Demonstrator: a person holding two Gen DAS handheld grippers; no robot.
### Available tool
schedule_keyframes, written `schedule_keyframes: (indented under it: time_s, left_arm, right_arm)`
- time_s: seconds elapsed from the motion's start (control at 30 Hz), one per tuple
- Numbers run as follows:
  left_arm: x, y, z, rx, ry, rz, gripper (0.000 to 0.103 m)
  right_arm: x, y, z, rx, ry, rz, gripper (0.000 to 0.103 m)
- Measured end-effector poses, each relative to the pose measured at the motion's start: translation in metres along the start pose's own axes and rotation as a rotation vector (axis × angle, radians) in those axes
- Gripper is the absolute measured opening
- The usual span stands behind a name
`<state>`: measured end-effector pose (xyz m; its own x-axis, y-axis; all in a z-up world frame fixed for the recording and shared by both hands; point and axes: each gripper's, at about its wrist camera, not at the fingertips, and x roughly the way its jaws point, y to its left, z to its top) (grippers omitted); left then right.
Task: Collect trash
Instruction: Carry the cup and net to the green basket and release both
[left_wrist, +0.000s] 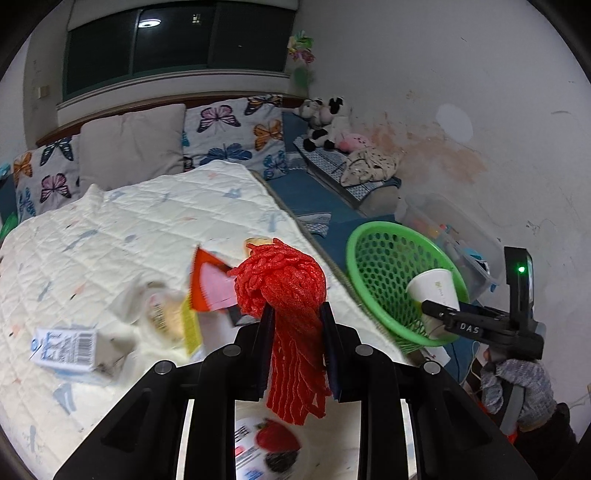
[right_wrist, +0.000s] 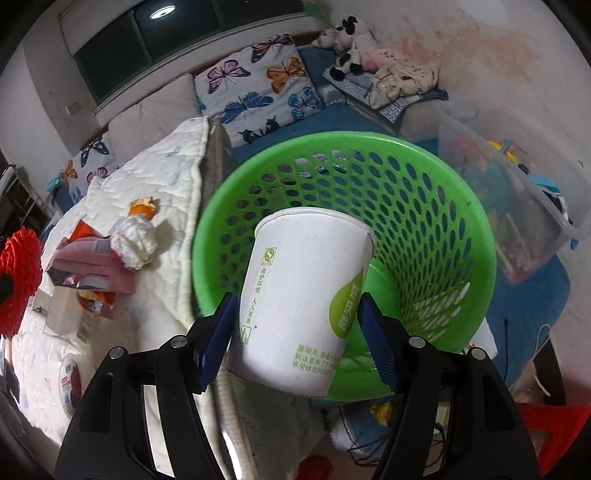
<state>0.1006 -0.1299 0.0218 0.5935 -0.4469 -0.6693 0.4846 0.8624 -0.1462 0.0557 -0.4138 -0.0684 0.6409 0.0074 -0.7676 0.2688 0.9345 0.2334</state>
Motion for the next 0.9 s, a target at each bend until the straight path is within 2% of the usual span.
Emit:
schedule_keyframes:
  time_s: [0.43,0.6,0.9]
  left_arm:
    - [0.035,-0.026,0.012,0.027,0.043,-0.028,0.024]
    - [0.051,-0.041,0.017,0.051,0.066,-0.044,0.024]
    - [0.093,-0.093,0.024,0.135,0.126,-0.111,0.024]
  right_arm:
    - [0.007,-0.017,0.007,0.019,0.002,0.004,0.066]
    - [-0.008,-0.024,0.007,0.017,-0.037,-0.013,0.067]
    - [-0.035,-0.043,-0.005,0.044,-0.084,-0.024,0.07]
